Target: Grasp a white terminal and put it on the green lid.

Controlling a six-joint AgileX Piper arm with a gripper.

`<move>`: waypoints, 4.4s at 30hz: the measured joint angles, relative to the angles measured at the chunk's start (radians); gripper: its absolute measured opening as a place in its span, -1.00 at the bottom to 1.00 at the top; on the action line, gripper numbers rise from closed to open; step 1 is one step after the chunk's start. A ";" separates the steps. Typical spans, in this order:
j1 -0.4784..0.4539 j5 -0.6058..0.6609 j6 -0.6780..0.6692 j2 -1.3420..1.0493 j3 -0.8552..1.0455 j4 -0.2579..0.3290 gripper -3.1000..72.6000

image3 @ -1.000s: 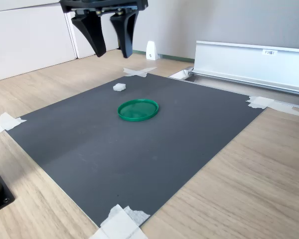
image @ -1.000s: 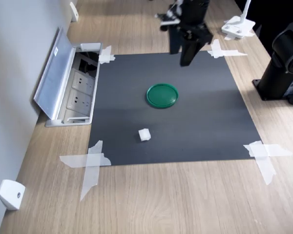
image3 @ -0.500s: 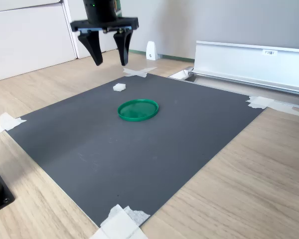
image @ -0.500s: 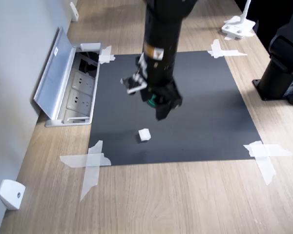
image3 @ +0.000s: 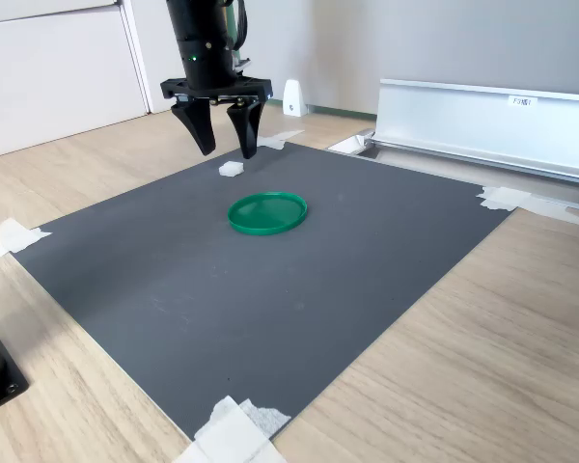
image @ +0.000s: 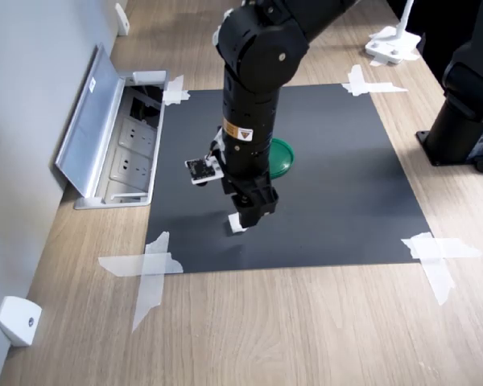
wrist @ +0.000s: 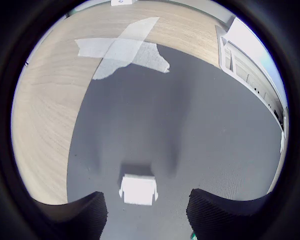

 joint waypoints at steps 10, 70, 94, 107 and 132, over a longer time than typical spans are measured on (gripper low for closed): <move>0.000 -0.017 0.002 0.037 0.000 0.018 0.88; -0.176 0.128 -0.170 -0.193 0.055 0.068 -0.09; -0.345 -0.058 -0.396 -0.207 0.340 0.040 -0.09; -0.346 -0.086 -0.508 -0.180 0.340 0.044 -0.05; -0.348 -0.230 -0.398 -0.356 0.349 0.033 -0.33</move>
